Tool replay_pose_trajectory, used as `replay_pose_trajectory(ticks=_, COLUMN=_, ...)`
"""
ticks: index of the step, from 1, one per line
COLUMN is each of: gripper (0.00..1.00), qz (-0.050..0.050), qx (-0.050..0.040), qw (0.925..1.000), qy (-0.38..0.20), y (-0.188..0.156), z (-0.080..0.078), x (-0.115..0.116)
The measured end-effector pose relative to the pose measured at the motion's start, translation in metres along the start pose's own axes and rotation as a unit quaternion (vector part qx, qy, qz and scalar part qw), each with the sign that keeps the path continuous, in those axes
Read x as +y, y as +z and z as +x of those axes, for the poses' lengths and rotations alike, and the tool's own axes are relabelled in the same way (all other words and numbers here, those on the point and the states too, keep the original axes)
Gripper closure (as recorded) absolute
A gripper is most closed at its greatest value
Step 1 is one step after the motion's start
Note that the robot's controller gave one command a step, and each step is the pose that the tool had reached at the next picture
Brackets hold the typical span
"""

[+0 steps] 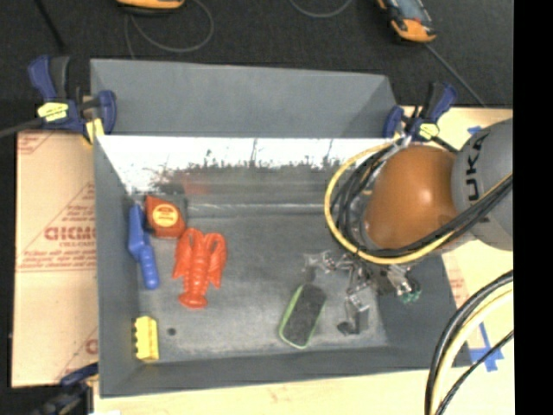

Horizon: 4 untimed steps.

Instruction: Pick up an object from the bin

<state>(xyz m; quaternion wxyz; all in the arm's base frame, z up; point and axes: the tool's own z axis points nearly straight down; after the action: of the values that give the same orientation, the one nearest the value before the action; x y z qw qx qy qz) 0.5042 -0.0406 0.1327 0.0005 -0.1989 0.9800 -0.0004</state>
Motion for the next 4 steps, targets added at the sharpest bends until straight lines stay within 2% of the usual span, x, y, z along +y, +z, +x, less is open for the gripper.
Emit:
replay_pose_trajectory(ticks=1, gripper=0.00, qz=0.000, qx=-0.0003, qw=0.9884, qy=-0.152, y=0.042, z=-0.018, x=0.011)
replay_pose_trajectory(ticks=2, gripper=1.00, qz=0.000, qx=-0.0004, qw=0.9776, qy=-0.211, y=0.062, z=-0.016, x=0.031)
replay_pose_trajectory(ticks=4, gripper=1.00, qz=-0.001, qx=0.0007, qw=0.9776, qy=-0.211, y=0.058, z=-0.015, x=0.031)
